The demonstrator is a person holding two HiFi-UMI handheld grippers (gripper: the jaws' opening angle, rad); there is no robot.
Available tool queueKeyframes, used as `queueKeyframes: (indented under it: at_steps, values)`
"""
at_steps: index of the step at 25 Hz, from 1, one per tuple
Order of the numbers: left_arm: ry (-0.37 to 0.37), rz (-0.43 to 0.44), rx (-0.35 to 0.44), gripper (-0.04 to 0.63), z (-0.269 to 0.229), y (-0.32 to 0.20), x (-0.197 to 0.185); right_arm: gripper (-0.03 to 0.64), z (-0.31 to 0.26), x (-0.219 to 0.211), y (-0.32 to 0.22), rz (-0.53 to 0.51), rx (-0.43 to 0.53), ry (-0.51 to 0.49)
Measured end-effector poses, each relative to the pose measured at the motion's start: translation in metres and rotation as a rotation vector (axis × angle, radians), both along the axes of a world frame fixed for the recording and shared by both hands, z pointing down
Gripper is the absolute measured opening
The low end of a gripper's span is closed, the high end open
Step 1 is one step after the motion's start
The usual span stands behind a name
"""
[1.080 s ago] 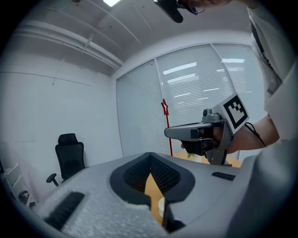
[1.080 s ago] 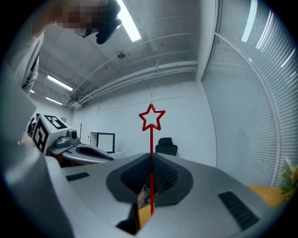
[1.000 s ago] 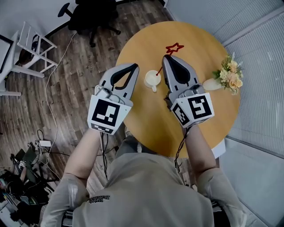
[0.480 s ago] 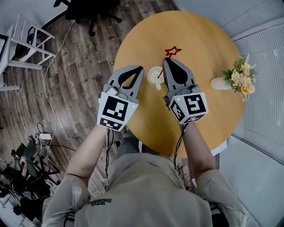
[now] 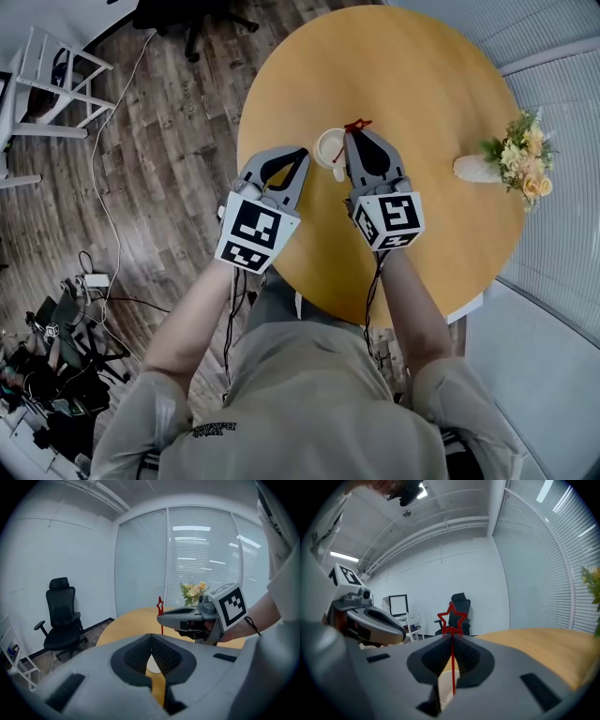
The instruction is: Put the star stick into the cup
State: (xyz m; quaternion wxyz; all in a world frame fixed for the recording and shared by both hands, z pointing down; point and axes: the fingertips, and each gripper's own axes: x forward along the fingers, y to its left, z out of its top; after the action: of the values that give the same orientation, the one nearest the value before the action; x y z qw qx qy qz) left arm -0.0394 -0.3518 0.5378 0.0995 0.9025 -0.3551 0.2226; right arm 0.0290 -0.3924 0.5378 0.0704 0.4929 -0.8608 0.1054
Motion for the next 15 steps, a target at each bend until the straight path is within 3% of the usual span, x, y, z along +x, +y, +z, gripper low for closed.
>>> queueKeyframes:
  at_steps: [10, 15]
  values:
    - [-0.010, 0.010, -0.022, 0.020, 0.007, 0.014, 0.003, 0.034, 0.028, 0.006, 0.014, 0.009, -0.132, -0.029]
    - [-0.015, 0.014, -0.014, 0.020, 0.001, 0.024, 0.003, 0.095, 0.027, 0.007, 0.027, 0.029, -0.184, -0.070]
